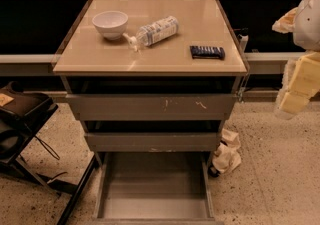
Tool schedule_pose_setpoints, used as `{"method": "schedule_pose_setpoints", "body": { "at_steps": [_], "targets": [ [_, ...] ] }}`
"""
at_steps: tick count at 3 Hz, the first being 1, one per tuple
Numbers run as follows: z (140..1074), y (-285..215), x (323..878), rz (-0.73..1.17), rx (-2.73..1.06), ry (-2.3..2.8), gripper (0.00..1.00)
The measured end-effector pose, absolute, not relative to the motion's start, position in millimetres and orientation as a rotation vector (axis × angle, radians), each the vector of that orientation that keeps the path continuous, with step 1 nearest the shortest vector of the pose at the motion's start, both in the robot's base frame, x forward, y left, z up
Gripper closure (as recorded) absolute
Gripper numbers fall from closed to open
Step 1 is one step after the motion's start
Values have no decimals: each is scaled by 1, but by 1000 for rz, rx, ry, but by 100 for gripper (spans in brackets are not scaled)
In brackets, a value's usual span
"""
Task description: Place rxbar blueberry into bottom drawer
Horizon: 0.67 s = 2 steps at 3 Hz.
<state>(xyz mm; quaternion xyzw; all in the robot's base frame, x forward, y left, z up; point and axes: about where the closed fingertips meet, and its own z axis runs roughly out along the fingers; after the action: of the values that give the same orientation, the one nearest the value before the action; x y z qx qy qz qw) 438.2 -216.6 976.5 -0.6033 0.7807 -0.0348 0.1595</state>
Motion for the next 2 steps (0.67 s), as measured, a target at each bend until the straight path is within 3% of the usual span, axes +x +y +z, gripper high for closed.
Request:
{"method": "schedule_pose_setpoints", "body": {
  "at_steps": [2],
  "targets": [
    [984, -214, 451, -95, -1735, 2204, 0]
  ]
}}
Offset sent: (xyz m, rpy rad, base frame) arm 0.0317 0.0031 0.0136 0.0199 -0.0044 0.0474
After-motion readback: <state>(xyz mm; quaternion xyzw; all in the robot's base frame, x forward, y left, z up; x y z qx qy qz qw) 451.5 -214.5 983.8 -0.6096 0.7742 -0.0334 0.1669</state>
